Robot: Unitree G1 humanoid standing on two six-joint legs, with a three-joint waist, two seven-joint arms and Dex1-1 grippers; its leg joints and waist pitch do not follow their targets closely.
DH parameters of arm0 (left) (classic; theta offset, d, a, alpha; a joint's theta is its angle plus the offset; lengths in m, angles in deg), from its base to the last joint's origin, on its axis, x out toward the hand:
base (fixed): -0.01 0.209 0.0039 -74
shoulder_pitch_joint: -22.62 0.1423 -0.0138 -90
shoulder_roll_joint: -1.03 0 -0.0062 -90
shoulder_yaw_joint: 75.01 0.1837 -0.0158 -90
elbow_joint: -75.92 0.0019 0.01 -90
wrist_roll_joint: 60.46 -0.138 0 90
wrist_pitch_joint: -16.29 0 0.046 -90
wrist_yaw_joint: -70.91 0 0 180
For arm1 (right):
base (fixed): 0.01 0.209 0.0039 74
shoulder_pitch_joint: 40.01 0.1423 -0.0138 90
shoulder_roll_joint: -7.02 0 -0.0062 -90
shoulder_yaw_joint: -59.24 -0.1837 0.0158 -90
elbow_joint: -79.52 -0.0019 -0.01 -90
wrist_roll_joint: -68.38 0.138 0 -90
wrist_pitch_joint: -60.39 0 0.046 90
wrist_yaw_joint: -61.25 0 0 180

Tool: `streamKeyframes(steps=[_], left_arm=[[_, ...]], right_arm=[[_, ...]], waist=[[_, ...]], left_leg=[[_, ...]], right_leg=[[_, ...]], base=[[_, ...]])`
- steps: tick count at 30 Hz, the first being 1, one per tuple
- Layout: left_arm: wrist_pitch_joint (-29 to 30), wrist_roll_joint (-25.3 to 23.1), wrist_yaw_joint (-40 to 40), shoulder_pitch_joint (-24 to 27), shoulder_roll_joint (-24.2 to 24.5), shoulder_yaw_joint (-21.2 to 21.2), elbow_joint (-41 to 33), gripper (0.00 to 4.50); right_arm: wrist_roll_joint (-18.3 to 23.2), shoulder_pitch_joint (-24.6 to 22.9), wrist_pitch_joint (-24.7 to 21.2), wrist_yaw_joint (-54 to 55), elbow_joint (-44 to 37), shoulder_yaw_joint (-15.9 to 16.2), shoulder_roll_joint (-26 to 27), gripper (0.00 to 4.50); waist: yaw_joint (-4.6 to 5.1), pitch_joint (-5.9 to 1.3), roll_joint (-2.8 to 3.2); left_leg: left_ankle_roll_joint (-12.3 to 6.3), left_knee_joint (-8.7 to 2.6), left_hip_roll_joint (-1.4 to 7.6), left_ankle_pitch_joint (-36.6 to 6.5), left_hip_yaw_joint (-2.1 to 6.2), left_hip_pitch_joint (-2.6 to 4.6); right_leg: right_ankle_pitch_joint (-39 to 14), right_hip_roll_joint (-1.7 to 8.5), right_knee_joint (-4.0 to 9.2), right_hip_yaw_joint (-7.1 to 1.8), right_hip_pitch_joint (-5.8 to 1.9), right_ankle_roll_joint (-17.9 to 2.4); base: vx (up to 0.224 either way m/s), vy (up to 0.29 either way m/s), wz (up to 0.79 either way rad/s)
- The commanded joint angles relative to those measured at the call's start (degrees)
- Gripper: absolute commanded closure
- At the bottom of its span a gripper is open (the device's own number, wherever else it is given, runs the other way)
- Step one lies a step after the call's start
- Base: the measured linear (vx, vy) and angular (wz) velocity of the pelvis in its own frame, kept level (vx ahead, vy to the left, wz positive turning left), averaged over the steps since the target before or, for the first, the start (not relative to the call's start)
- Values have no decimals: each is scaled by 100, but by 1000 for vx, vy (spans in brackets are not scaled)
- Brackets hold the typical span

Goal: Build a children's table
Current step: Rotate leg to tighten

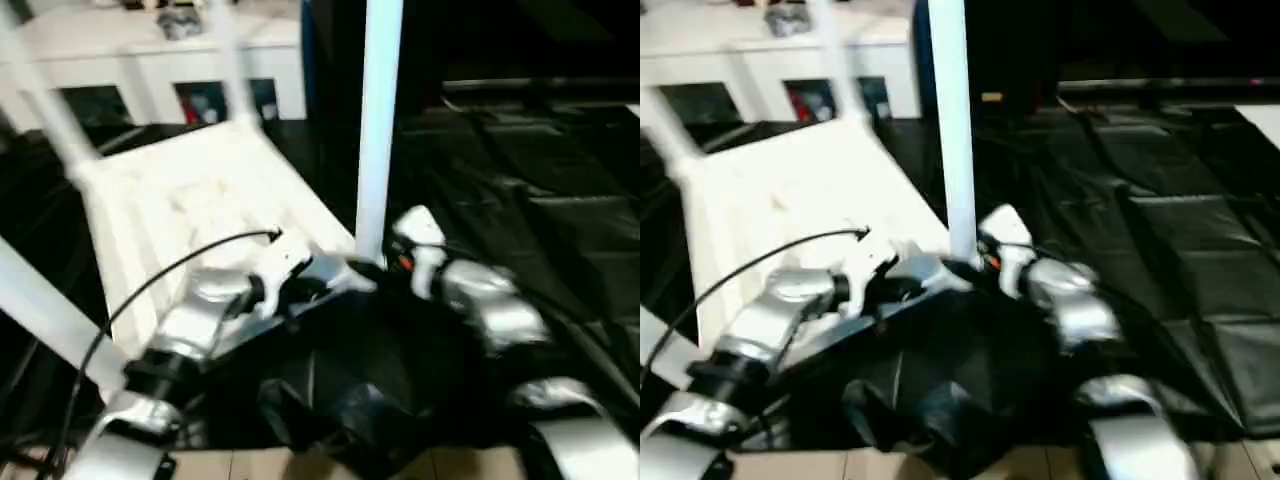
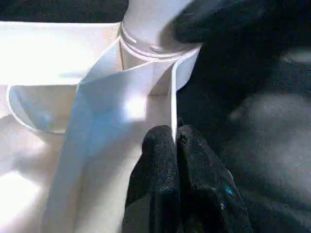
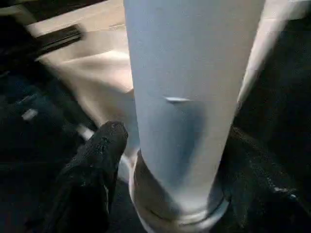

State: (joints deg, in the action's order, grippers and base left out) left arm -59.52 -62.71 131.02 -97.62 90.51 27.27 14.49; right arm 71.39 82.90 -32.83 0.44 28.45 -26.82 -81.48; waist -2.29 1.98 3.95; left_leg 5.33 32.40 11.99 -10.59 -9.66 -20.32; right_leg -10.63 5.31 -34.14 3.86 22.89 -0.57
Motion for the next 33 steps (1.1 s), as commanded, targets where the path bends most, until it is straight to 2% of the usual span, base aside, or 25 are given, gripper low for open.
streamKeyframes(steps=[1,4,8,9,10,14,19,21,24,26,28,30,32,33], left_arm=[[-311,187,248,-191,-138,162,-64,450],[-387,245,504,-206,-48,162,-29,450],[-518,232,609,-338,53,157,183,450],[-550,227,621,-369,62,155,238,450],[-575,220,624,-405,65,152,295,450],[-636,199,696,-452,56,133,393,450],[-656,215,718,-432,48,145,405,450],[-625,264,662,-400,20,123,397,450],[-444,235,220,-377,-105,41,351,450],[-280,207,-68,-315,-219,-5,229,450],[-204,180,-230,-286,-285,-29,176,450],[-134,155,-365,-256,-352,-38,120,450],[135,29,-945,-108,-682,-25,-116,450],[203,15,-1098,-81,-780,-23,-163,450]], right_arm=[[156,-225,-269,-1166,-228,982,307,142],[215,-289,-419,-1429,-408,1053,195,142],[275,-392,-645,-1762,-682,1141,75,142],[278,-409,-684,-1785,-736,1147,60,164],[283,-417,-729,-1805,-776,1153,52,164],[316,-446,-928,-1908,-908,1190,10,185],[340,-481,-1075,-1939,-1024,1198,-20,220],[281,-474,-994,-1743,-972,1132,40,231],[22,-229,-746,-596,-349,775,360,240],[-118,-24,-700,318,134,511,590,242],[-149,21,-650,599,255,440,668,245],[-143,49,-652,772,327,379,736,246],[-99,185,-614,1663,657,90,1106,247],[-112,219,-564,1867,756,51,1195,247]], waist=[[-31,-283,-78],[-73,-292,-73],[-137,-320,-73],[-147,-323,-69],[-160,-331,-60],[-222,-325,-79],[-248,-330,-90],[-247,-332,-90],[-204,-309,-84],[-135,-273,-109],[-65,-264,-109],[-25,-268,-111],[37,-277,-98],[62,-267,-106]], left_leg=[[-586,-322,73,-1350,-60,-3],[-514,-323,76,-1304,-58,11],[-557,-307,79,-1060,-62,7],[-566,-303,79,-1026,-59,8],[-570,-299,86,-964,-58,4],[-527,-298,75,-965,-64,-1],[-485,-297,77,-902,-60,-6],[-482,-295,77,-882,-59,-12],[-380,-319,68,-993,-53,-26],[-233,-355,45,-1259,-37,-28],[-190,-364,44,-1399,-25,-15],[-196,-371,50,-1413,-19,-21],[-199,-368,57,-1366,-16,-34],[-207,-369,50,-1360,-20,-47]], right_leg=[[-1365,206,445,-167,-289,-1348],[-1398,213,448,-184,-282,-1307],[-868,196,380,-189,-285,-1409],[-804,195,371,-188,-286,-1417],[-676,201,351,-189,-290,-1449],[-753,213,362,-190,-303,-1401],[-818,218,360,-193,-305,-1330],[-797,220,355,-191,-305,-1327],[-1094,236,381,-186,-291,-1274],[-1768,247,443,-177,-299,-1089],[-2088,241,484,-179,-287,-979],[-2054,237,486,-185,-283,-975],[-1862,243,462,-187,-286,-1052],[-1848,233,472,-182,-285,-1058]], base=[[0,0,0],[0,0,0],[0,0,0],[0,0,0],[0,0,0],[0,0,0],[0,0,0],[0,0,0],[0,0,0],[0,0,0],[0,0,0],[0,0,0],[0,0,0],[0,0,0]])
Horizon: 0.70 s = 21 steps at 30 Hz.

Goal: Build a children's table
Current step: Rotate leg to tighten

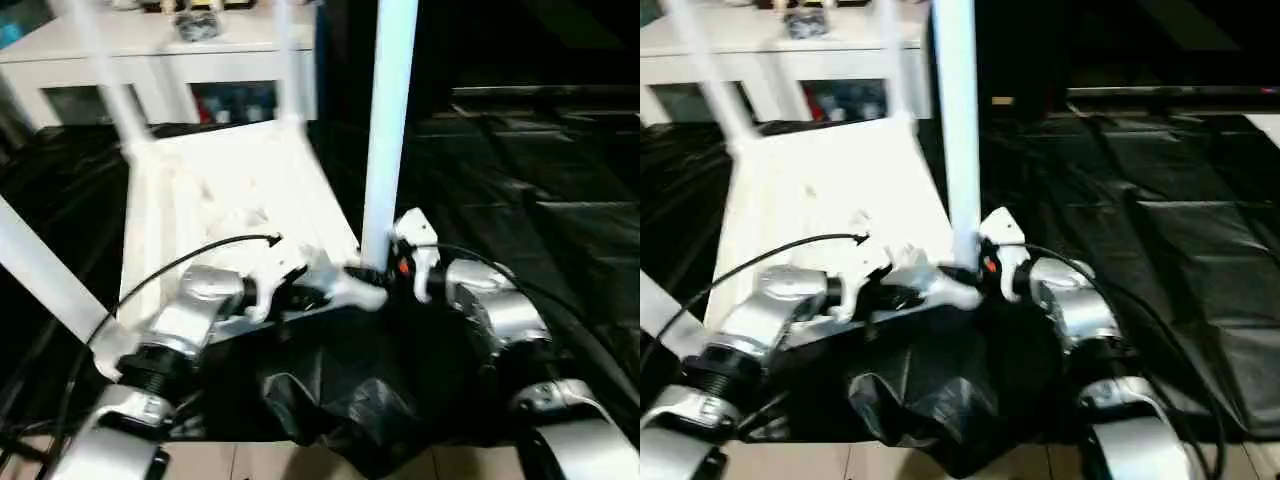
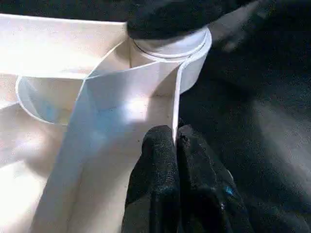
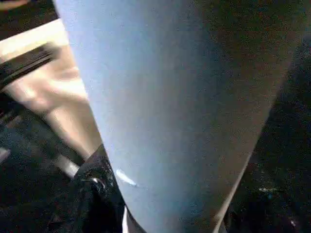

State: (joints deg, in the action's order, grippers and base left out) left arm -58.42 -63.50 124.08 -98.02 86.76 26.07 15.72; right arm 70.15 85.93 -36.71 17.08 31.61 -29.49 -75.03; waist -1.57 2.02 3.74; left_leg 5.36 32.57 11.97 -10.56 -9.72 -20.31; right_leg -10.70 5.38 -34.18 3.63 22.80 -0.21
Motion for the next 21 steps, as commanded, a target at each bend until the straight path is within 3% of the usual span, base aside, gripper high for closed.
streamKeyframes(steps=[1,7,11,12,15,17,19,21], left_arm=[[192,77,-635,-2,-564,111,-357,450],[235,-24,-1156,-17,-1002,199,-388,450],[305,-46,-1169,21,-1047,241,-498,450],[315,-49,-1177,26,-1047,244,-509,450],[334,-51,-1178,46,-1013,259,-550,450],[292,-43,-1094,55,-946,281,-555,450],[232,-27,-942,89,-816,295,-567,450],[187,-34,-872,91,-751,302,-547,450]], right_arm=[[-16,-32,-64,521,598,269,698,248],[-203,46,342,1676,980,149,1145,248],[-217,73,444,1623,1059,131,1182,248],[-189,85,449,1590,1078,115,1184,194],[-23,136,436,1378,1145,7,1189,180],[-123,114,514,1160,1080,148,1122,160],[-331,-122,637,477,578,607,781,160],[-226,-297,543,39,169,691,528,160]], waist=[[8,-279,-80],[50,-313,-66],[55,-317,-45],[59,-310,-46],[81,-298,-26],[94,-298,-11],[97,-313,-12],[83,-329,-18]], left_leg=[[-218,-376,43,-1337,-15,-52],[-342,-338,29,-1160,-30,-45],[-465,-330,24,-1145,-34,-58],[-468,-334,25,-1185,-33,-58],[-429,-349,28,-1409,-29,-48],[-410,-355,35,-1452,-23,-50],[-426,-342,33,-1375,-22,-57],[-510,-318,34,-1177,-25,-66]], right_leg=[[-1823,226,476,-154,-280,-1092],[-1346,207,459,-152,-269,-1226],[-1076,198,436,-141,-292,-1321],[-1125,198,444,-139,-291,-1322],[-1362,198,469,-136,-285,-1293],[-1348,195,472,-135,-285,-1281],[-1156,191,449,-137,-300,-1317],[-794,186,418,-141,-320,-1374]], base=[[0,0,0],[0,0,0],[0,0,0],[0,0,0],[0,0,0],[0,0,0],[0,0,0],[0,0,0]])
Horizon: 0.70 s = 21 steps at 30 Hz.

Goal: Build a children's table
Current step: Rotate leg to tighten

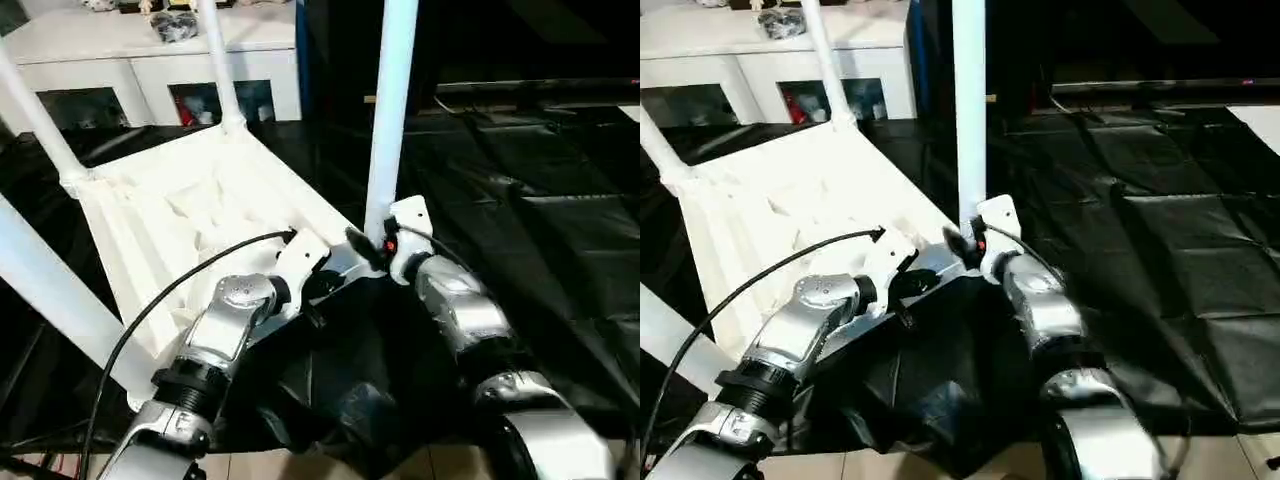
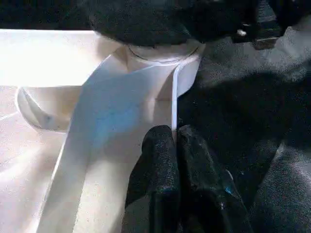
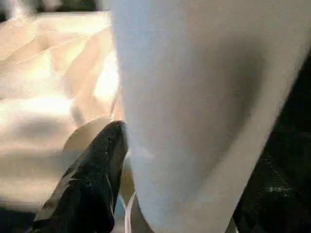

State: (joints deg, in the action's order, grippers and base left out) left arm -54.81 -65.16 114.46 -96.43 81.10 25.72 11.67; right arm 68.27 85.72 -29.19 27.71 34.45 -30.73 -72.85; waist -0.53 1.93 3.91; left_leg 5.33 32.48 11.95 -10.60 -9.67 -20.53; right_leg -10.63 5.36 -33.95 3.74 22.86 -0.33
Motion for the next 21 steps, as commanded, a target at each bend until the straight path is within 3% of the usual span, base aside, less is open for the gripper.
streamKeyframes(steps=[1,4,6,8,9,12,13,14,15,18,19,21], left_arm=[[-188,131,114,-70,-158,332,-131,450],[-236,149,193,-84,-76,291,-84,450],[-267,154,256,-88,-27,288,-56,450],[-400,155,470,-104,104,317,17,450],[-406,156,480,-104,109,317,20,450],[-561,138,721,-120,287,341,109,450],[-614,140,795,-133,348,339,160,450],[-622,141,807,-135,355,340,166,450],[-684,163,916,-152,412,352,202,450],[-1058,368,1625,-158,656,492,232,450],[-1140,404,1798,-144,707,539,209,450],[-1352,438,2218,-130,848,690,170,450]], right_arm=[[44,-366,-277,-1234,-326,824,171,160],[382,-737,-470,-1993,-1150,784,-453,160],[550,-938,-571,-2365,-1543,760,-810,160],[952,-1278,-928,-3008,-2223,568,-1510,160],[969,-1289,-944,-3031,-2245,557,-1537,160],[1362,-1555,-1334,-3456,-2781,93,-2173,160],[1530,-1630,-1459,-3550,-2923,-131,-2356,160],[1554,-1637,-1480,-3559,-2937,-160,-2376,160],[1743,-1673,-1669,-3606,-3018,-386,-2505,160],[2214,-1785,-2033,-3401,-3088,-1138,-2850,160],[2231,-1810,-2066,-3320,-3080,-1217,-2873,160],[2130,-1857,-2025,-3002,-2979,-1303,-2888,160]], waist=[[-55,-338,-37],[-173,-355,-45],[-247,-347,-47],[-346,-334,-37],[-363,-336,-44],[-413,-315,-27],[-418,-312,-32],[-420,-319,-39],[-418,-313,-2],[-353,-306,-16],[-349,-324,37],[-298,-340,25]], left_leg=[[-609,-286,37,-1010,-29,-39],[-849,-240,53,-721,-52,-14],[-892,-231,55,-708,-62,-12],[-874,-234,73,-897,-75,23],[-882,-234,78,-931,-80,24],[-786,-248,80,-1080,-74,1],[-753,-253,76,-1107,-67,-13],[-738,-249,67,-1092,-62,-26],[-736,-254,60,-1078,-51,-36],[-694,-269,40,-1111,-35,-75],[-665,-255,42,-1056,-29,-57],[-658,-238,28,-922,-34,-74]], right_leg=[[-524,181,374,-148,-348,-1398],[-71,180,334,-163,-338,-1546],[-58,173,330,-163,-340,-1561],[-376,163,363,-164,-318,-1496],[-426,163,368,-171,-316,-1479],[-895,182,412,-170,-306,-1330],[-999,183,425,-172,-316,-1271],[-1040,187,415,-167,-319,-1233],[-1085,187,419,-160,-324,-1218],[-1344,182,464,-132,-333,-1100],[-1331,199,453,-145,-322,-1113],[-1086,177,436,-136,-327,-1178]], base=[[0,0,0],[0,0,0],[0,0,0],[0,0,0],[0,0,0],[0,0,0],[0,0,0],[0,0,0],[0,0,0],[0,0,0],[0,0,0],[0,0,0]])
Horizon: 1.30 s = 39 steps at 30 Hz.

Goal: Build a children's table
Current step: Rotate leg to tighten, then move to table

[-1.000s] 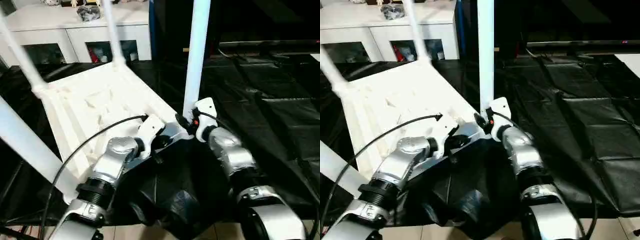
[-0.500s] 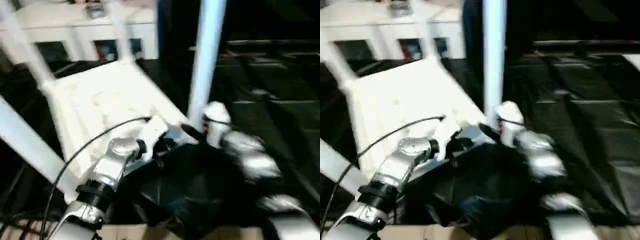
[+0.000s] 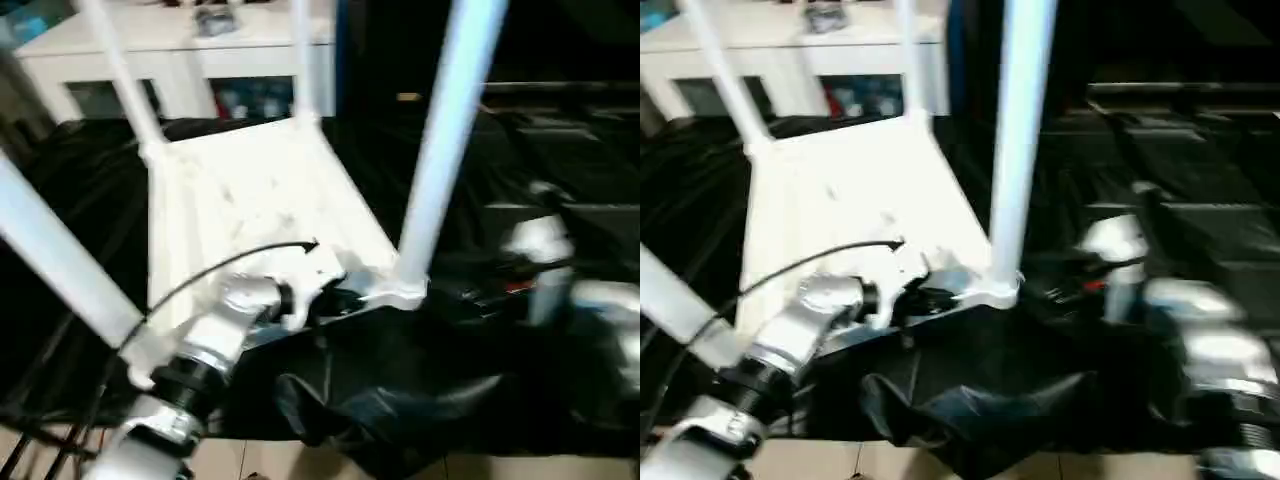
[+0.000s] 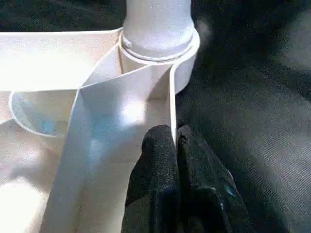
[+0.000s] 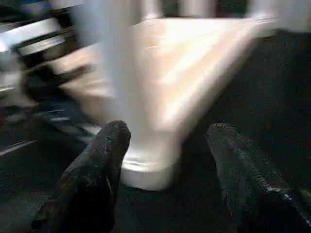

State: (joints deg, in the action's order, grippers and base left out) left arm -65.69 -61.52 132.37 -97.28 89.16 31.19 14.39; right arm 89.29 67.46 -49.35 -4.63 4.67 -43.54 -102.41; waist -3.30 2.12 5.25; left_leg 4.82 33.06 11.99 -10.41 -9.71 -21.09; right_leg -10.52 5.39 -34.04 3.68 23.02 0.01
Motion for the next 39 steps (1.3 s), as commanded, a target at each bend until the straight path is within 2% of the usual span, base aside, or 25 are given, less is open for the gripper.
streamKeyframes(steps=[1,2,3,4,6,7,11,16,17,18,19,20,21,23,24,25,27,28,32,33,34,36,37,38,39], left_arm=[[-356,88,582,-46,94,199,-98,450],[-461,104,761,-53,152,253,-80,450],[-497,106,800,-65,165,269,-57,450],[-565,119,926,-82,199,311,-27,450],[-599,128,996,-91,218,333,-11,450],[-702,147,1109,-116,249,360,42,450],[-795,222,1371,-112,318,406,34,450],[-875,241,1475,-109,410,368,100,450],[-1003,226,1362,-90,435,300,127,450],[-1102,214,1279,-74,451,256,143,450],[-1009,284,1217,-8,502,163,47,450],[-885,366,1245,40,531,108,-50,422],[-788,434,1267,85,556,63,-135,422],[-681,768,1136,359,592,-290,-618,395],[-594,945,967,523,581,-521,-911,392],[-520,1087,781,678,561,-731,-1178,388],[-436,1234,389,913,498,-1052,-1574,383],[-406,1317,155,1030,435,-1214,-1767,356],[-600,1284,-1765,1483,-260,-2149,-2461,336],[-509,1241,-2471,1648,-578,-2459,-2702,336],[-359,1137,-2915,1962,-834,-2609,-2989,323],[6,968,-3401,2486,-1098,-2676,-3403,308],[161,936,-3489,2672,-1137,-2638,-3521,306],[189,844,-3587,2861,-1173,-2594,-3534,306],[128,772,-3722,3022,-1251,-2597,-3503,306]], right_arm=[[-38,-44,-3,423,32,-46,77,160],[-241,56,-16,967,244,-93,186,160],[-377,107,63,1260,363,-105,256,160],[-607,207,183,1806,596,-129,401,160],[-712,250,239,2064,701,-138,474,160],[-747,244,205,2344,678,-104,662,160],[-747,200,152,2706,478,-26,1072,160],[-797,114,163,3097,316,211,1584,160],[-841,120,210,3260,328,245,1691,160],[-867,126,237,3359,336,258,1750,160],[-834,137,174,3529,281,206,1863,160],[-814,143,129,3613,229,172,1911,139],[-799,141,95,3683,180,147,1952,139],[-788,108,44,4086,-116,60,2150,111],[-817,44,-16,4284,-368,56,2252,111],[-861,-45,-79,4450,-637,70,2347,102],[-944,-215,-155,4625,-1060,139,2465,93],[-1019,-326,-171,4710,-1262,196,2500,75],[-1314,-842,-254,5029,-2009,438,2615,43],[-1364,-998,-302,5040,-2173,553,2611,43],[-1375,-1127,-366,5085,-2275,610,2649,32],[-1504,-1278,-449,5280,-2394,705,2687,13],[-1614,-1320,-464,5395,-2427,743,2692,7],[-1719,-1323,-574,5510,-2391,777,2690,7],[-1781,-1318,-659,5559,-2331,806,2679,7]], waist=[[-2,-355,-109],[7,-357,-49],[20,-360,-56],[20,-363,14],[22,-375,-15],[-14,-379,18],[-27,-393,80],[5,-375,71],[-4,-378,-64],[-6,-376,-10],[8,-376,-83],[1,-382,-65],[-1,-373,-41],[17,-375,-50],[23,-378,-98],[18,-378,-85],[19,-359,-117],[13,-351,-124],[25,-310,-154],[25,-303,-110],[38,-297,-138],[62,-290,-186],[85,-267,-196],[104,-277,-178],[125,-266,-182]], left_leg=[[-617,-291,15,-897,-37,-27],[-597,-286,19,-880,-36,-9],[-571,-281,9,-849,-41,-7],[-491,-283,14,-805,-34,15],[-424,-277,9,-882,-55,45],[-483,-263,15,-858,-63,58],[-673,-252,25,-594,-51,0],[-590,-272,21,-743,-52,-11],[-573,-284,24,-725,-50,-22],[-550,-289,23,-724,-44,-24],[-527,-291,30,-748,-54,-13],[-510,-292,34,-713,-48,-12],[-501,-299,37,-676,-48,-9],[-495,-305,51,-541,-43,-23],[-520,-300,50,-547,-57,-7],[-539,-299,58,-491,-50,-4],[-560,-305,51,-554,-64,0],[-518,-311,67,-571,-57,0],[-310,-339,61,-964,-69,19],[-266,-356,66,-1026,-56,13],[-218,-352,71,-1109,-56,7],[-223,-369,65,-1158,-50,-32],[-214,-381,39,-1233,-54,-47],[-166,-378,39,-1288,-43,-22],[-159,-386,25,-1325,-41,-38]], right_leg=[[-1027,173,436,-121,-339,-1246],[-1042,180,450,-117,-323,-1254],[-1022,170,440,-115,-313,-1270],[-987,180,434,-115,-293,-1292],[-905,158,421,-114,-285,-1353],[-815,159,407,-127,-280,-1376],[-603,183,346,-112,-316,-1361],[-851,194,363,-113,-319,-1263],[-921,206,362,-123,-328,-1238],[-988,211,349,-125,-320,-1219],[-1055,204,372,-129,-312,-1175],[-1020,215,341,-142,-316,-1184],[-1013,210,343,-140,-299,-1180],[-743,214,292,-152,-310,-1223],[-720,201,309,-154,-293,-1224],[-621,208,283,-158,-297,-1241],[-757,195,306,-159,-281,-1184],[-790,194,290,-166,-282,-1149],[-1102,159,376,-170,-262,-961],[-1186,166,383,-170,-273,-930],[-1188,160,411,-170,-282,-892],[-1265,150,420,-175,-295,-790],[-1539,127,454,-166,-270,-667],[-1740,128,470,-184,-247,-589],[-1816,117,483,-180,-247,-544]], base=[[0,0,0],[0,0,0],[0,0,0],[0,0,0],[0,0,0],[0,0,0],[0,0,0],[0,0,0],[0,0,0],[0,0,0],[0,0,0],[0,0,0],[0,0,0],[0,0,0],[0,0,0],[0,0,0],[0,0,0],[0,0,0],[0,0,0],[0,0,0],[0,0,0],[0,0,0],[0,0,0],[0,0,0],[0,0,0]])
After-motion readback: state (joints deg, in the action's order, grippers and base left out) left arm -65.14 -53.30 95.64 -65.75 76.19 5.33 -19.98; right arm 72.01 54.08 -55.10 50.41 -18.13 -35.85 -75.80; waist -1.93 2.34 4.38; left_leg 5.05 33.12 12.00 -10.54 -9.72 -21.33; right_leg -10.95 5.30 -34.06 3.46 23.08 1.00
